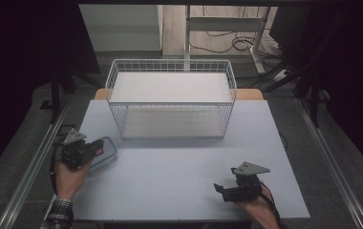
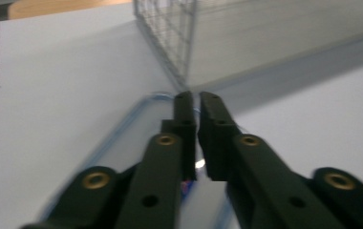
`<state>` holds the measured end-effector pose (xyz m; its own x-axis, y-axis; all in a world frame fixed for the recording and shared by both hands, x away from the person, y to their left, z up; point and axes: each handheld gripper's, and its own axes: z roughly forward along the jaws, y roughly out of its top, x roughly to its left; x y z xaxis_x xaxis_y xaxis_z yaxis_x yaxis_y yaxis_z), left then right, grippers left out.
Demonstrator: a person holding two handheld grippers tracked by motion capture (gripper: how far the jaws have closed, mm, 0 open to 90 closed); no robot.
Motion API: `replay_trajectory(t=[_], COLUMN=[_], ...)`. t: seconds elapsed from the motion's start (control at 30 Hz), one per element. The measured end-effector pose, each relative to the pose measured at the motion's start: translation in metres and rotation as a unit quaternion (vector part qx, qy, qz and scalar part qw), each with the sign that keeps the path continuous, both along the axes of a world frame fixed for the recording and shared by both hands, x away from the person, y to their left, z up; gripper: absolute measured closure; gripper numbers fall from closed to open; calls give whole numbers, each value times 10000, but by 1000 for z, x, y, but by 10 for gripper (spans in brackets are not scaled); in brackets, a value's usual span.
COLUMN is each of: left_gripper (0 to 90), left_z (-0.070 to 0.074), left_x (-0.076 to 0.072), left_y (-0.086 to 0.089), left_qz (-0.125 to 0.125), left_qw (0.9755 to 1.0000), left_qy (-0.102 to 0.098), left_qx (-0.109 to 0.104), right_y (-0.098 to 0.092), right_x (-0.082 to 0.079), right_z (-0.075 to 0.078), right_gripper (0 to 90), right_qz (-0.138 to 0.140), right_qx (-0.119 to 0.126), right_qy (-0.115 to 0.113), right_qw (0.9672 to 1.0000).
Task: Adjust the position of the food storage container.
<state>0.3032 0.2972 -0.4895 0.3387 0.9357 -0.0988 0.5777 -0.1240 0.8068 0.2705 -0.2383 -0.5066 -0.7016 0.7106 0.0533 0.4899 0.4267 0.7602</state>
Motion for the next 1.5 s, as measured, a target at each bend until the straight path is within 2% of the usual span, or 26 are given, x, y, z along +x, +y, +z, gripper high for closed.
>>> replay_trajectory(t=[0.07, 0.1, 0.23, 0.3, 0.4, 0.47, 0.6, 0.67, 0.7, 0.73, 0.77, 0.8, 0.83, 0.93, 1.0, 1.03, 1.1, 1.17, 1.27, 1.3, 1.33, 1.37, 1.43, 1.5], left_gripper=[899, 900, 900, 900, 900, 900, 900, 900, 900, 900, 900, 900, 900, 900, 900, 900, 900, 900, 900, 900, 900, 900, 900, 900], left_z=[-3, -3, -12, -14, -22, -23, -21, -19, -17, -17, -16, -14, -13, -13, -16, -18, -22, -23, -24, -27, -27, -26, -25, -25], left_x=[7, 7, 22, 25, 35, 37, 37, 36, 36, 36, 35, 36, 37, 41, 44, 44, 44, 43, 44, 44, 44, 43, 40, 38], left_y=[9, 9, 22, 23, 26, 27, 25, 22, 15, 15, 3, -2, -4, 3, 12, 17, 24, 27, 26, 19, 19, 10, 0, -4], left_qz=[77, 77, 280, 309, 379, 400, 370, 278, 32, 32, -44, -49, -42, 126, 331, 385, 405, 335, 237, 105, 105, -19, -155, -222], left_qw=[9999, 9999, 9995, 9993, 9985, 9984, 9985, 9989, 9989, 9989, 9985, 9975, 9970, 9976, 9973, 9969, 9973, 9976, 9974, 9968, 9968, 9964, 9957, 9955], left_qy=[31, 31, 146, 187, 382, 399, 404, 371, 462, 462, 399, 394, 371, 383, 489, 529, 561, 598, 672, 783, 783, 821, 849, 869], left_qx=[-83, -83, -86, -67, 52, 62, 80, 42, 44, 44, 370, 583, 683, 563, 446, 426, 247, 85, 61, 97, 97, 221, 324, 313], right_y=[1, 1, 1, 1, 2, 1, 1, 0, 1, 1, 1, 1, 1, 1, 0, 0, 1, 1, 2, 2, 2, 1, 1, 1], right_x=[0, 0, 0, 0, 0, 0, 0, 1, 1, 1, 0, 0, 0, 0, 0, 1, 1, 1, 1, 1, 1, 0, 0, 0], right_z=[0, 0, -1, -1, -1, -2, -2, -2, -2, -2, -2, -2, -2, -2, -2, -2, -3, -3, -3, -3, -3, -3, -2, -2], right_gripper=[99, 102, 112, 113, 116, 116, 114, 114, 113, 113, 114, 114, 114, 114, 114, 113, 114, 113, 114, 114, 114, 114, 114, 114], right_qz=[14, 24, 44, 44, 42, 38, 17, 18, 20, 20, 30, 34, 34, 31, 30, 33, 40, 41, 43, 44, 44, 48, 44, 40], right_qx=[-1, 8, 28, 20, -30, -45, -66, -65, -59, -59, -84, -100, -97, -102, -83, -95, -126, -138, -147, -156, -156, -170, -163, -160], right_qy=[-2, -1, 19, 18, 21, 34, 58, 71, 70, 70, 78, 76, 74, 75, 83, 95, 102, 102, 100, 116, 116, 106, 85, 83], right_qw=[10000, 10000, 10000, 10000, 10000, 10000, 10000, 10000, 10000, 10000, 9999, 9999, 9999, 9999, 9999, 9999, 9999, 9998, 9998, 9998, 9998, 9998, 9998, 9998])
